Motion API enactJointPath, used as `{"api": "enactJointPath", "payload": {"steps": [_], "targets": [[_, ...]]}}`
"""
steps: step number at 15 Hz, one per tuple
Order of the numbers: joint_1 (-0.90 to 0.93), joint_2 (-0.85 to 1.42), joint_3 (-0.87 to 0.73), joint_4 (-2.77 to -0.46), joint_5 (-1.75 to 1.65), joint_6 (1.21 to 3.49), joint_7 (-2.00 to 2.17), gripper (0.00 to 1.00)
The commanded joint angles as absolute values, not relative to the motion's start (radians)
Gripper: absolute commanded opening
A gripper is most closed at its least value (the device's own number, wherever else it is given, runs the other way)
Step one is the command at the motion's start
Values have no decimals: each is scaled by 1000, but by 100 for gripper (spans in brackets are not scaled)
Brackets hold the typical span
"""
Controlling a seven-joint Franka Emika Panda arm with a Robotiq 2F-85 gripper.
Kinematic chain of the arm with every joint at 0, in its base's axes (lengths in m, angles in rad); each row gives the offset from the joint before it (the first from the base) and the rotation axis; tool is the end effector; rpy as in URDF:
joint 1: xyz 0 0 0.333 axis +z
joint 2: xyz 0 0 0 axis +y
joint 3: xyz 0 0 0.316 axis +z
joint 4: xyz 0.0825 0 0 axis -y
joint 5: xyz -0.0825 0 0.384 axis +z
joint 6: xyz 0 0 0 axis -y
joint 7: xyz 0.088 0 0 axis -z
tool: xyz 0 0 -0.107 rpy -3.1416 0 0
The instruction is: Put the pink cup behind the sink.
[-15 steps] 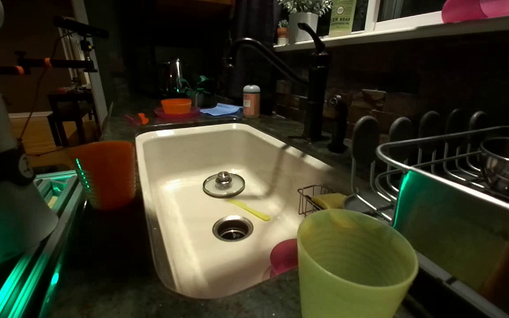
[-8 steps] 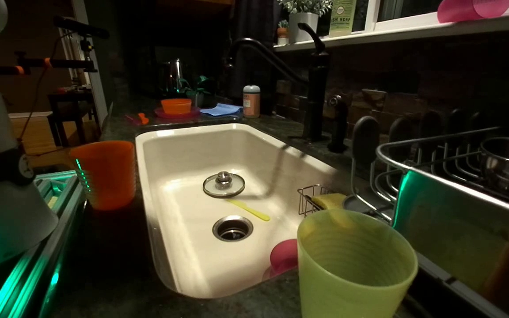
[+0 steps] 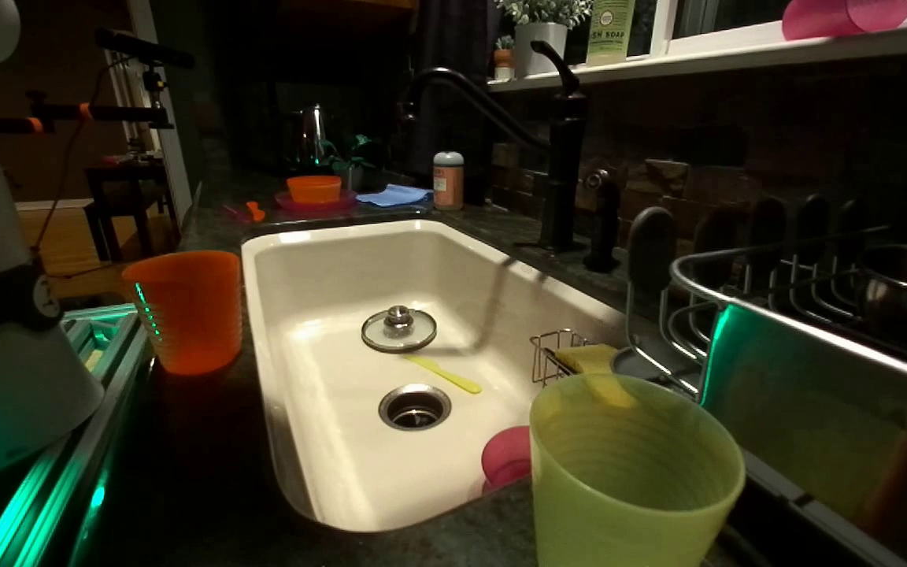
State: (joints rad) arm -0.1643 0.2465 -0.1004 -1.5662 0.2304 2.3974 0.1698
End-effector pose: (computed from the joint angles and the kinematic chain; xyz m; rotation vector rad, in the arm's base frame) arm 0.6606 -0.1692 0.5677 -2.7566 0.7730 -0.8743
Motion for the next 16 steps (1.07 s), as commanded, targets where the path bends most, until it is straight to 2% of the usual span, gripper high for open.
{"api": "enactJointPath", "payload": {"steps": [1,16], "targets": [[-187,283,-94,-1512,313,2349,160,100],[-263,391,-27,-1396,510,2328,-47,100]]}}
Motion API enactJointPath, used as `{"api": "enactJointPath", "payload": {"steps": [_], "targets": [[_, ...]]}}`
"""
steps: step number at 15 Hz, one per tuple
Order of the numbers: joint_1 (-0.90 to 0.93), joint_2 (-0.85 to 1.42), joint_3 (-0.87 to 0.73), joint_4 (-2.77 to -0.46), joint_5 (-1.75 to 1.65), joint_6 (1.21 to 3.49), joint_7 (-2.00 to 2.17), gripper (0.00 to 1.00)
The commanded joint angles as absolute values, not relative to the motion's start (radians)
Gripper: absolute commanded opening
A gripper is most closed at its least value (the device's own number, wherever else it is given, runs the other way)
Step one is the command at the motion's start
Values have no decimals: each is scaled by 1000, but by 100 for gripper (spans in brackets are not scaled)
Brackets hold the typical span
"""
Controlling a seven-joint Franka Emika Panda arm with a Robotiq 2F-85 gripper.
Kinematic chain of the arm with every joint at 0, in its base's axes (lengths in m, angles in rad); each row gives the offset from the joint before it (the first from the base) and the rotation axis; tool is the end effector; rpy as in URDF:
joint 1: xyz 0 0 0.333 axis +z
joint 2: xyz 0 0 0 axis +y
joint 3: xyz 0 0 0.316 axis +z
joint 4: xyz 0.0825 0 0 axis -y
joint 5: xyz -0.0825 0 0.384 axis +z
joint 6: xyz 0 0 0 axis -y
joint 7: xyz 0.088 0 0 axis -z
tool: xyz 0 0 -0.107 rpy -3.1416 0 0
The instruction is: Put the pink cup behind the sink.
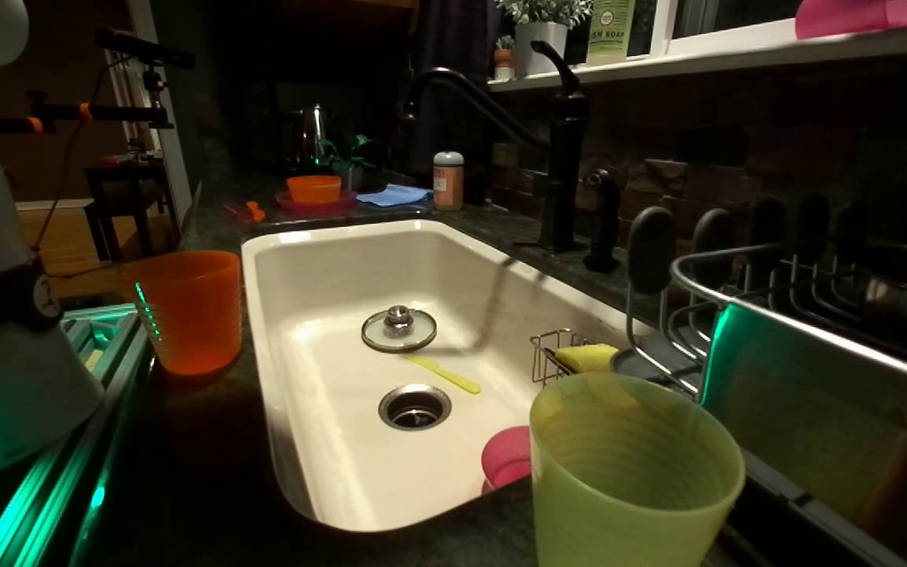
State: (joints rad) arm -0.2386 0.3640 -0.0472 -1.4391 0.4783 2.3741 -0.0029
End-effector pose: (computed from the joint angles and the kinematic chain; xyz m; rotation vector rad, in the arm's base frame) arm 0.6884 -0.1909 0.5497 -2.6007 0.6983 -0.8590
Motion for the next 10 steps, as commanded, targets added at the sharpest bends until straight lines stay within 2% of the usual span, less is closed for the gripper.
{"api": "enactJointPath", "payload": {"steps": [1,4,5,6,10], "targets": [[-264,394,-27,-1394,503,2325,-55,100],[-273,404,-23,-1376,496,2293,-97,100],[-275,406,-22,-1372,494,2283,-112,89],[-276,408,-21,-1370,490,2272,-126,73],[-281,418,-20,-1351,484,2226,-174,42]]}}
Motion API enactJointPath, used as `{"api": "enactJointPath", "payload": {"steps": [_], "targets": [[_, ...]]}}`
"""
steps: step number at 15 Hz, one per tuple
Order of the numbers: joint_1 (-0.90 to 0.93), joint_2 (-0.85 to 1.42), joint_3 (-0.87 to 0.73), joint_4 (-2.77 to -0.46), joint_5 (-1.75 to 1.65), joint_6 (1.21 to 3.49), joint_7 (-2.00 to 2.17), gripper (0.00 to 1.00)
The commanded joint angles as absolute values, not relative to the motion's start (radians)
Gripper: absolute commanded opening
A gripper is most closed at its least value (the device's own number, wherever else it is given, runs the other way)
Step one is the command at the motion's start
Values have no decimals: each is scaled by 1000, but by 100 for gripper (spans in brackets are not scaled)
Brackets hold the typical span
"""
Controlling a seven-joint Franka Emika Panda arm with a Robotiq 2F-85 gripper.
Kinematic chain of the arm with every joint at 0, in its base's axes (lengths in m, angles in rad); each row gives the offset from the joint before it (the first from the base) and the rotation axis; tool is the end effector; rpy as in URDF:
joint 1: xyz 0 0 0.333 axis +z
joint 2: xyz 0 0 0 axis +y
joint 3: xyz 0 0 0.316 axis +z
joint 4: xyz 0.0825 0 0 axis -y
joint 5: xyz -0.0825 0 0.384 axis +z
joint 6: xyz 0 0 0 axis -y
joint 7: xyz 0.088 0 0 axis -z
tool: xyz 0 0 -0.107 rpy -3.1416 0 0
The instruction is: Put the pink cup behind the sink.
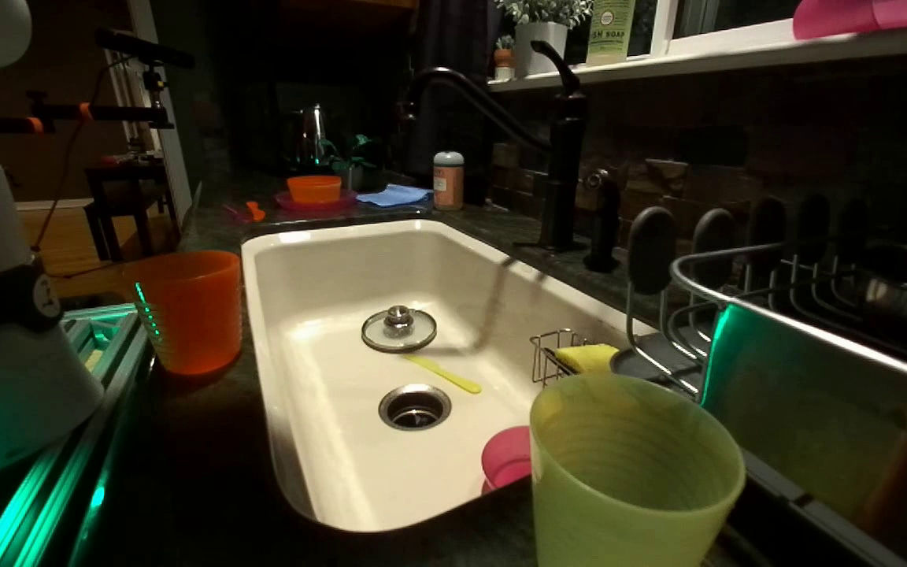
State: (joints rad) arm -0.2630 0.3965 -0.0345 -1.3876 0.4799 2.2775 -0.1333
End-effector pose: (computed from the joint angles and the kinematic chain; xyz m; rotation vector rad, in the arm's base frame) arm 0.6926 -0.1957 0.5421 -2.6751 0.5158 -0.7937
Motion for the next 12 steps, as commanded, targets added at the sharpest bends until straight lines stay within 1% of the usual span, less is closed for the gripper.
{"api": "enactJointPath", "payload": {"steps": [1,3,5,6,12], "targets": [[-281,419,-20,-1350,482,2220,-183,33],[-279,415,-19,-1347,479,2218,-197,21],[-275,411,-20,-1347,473,2211,-208,5],[-273,406,-22,-1352,467,2208,-210,0],[-238,349,-36,-1417,394,2216,-172,1]]}}
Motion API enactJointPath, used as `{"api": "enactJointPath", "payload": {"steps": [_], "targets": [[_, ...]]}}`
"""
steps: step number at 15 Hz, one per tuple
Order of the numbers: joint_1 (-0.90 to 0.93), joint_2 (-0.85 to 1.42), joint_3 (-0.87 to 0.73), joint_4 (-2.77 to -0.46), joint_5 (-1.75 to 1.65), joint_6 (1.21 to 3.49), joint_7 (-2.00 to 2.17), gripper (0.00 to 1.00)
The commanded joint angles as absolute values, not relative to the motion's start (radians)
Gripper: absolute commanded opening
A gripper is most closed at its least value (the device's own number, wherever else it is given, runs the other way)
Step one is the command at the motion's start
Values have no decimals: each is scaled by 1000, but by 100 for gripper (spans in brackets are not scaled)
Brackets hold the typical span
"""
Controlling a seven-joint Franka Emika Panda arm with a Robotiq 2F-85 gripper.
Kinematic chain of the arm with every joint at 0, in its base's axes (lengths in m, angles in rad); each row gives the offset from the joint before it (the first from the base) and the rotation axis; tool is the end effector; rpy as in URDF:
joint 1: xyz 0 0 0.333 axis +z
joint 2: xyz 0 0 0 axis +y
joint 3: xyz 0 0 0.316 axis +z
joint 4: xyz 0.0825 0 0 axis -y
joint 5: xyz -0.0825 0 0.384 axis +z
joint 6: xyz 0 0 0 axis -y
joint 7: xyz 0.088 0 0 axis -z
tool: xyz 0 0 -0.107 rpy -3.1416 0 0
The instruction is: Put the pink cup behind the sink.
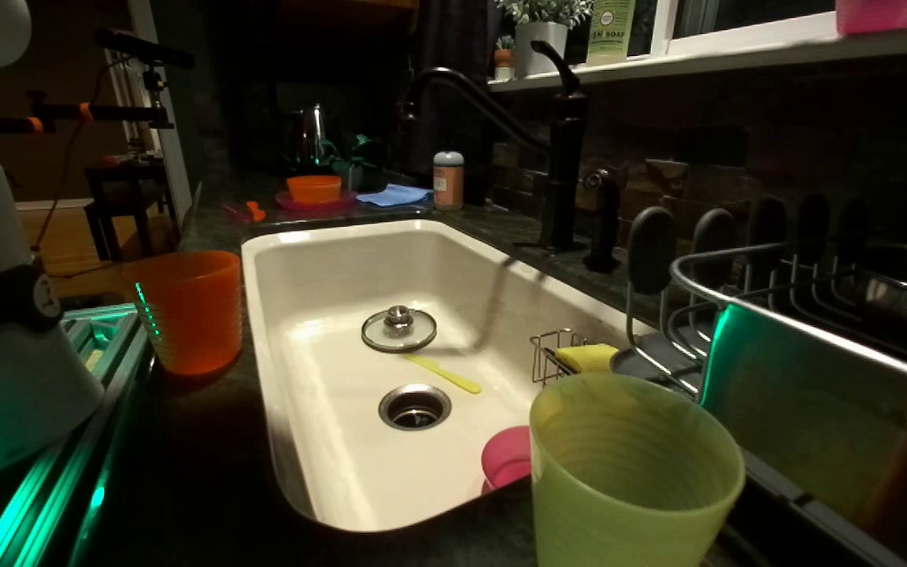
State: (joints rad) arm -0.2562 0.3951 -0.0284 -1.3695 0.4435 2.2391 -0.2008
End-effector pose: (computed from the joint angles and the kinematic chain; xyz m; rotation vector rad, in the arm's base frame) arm 0.6939 -0.1857 0.5477 -2.7388 0.3748 -0.7819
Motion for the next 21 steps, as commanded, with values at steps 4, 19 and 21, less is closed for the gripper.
{"api": "enactJointPath", "payload": {"steps": [4,19,21], "targets": [[-202,276,-48,-1495,307,2223,-132,1],[-110,-2,-96,-1769,-102,1924,257,1],[-109,3,-93,-1785,-92,1870,258,1]]}}
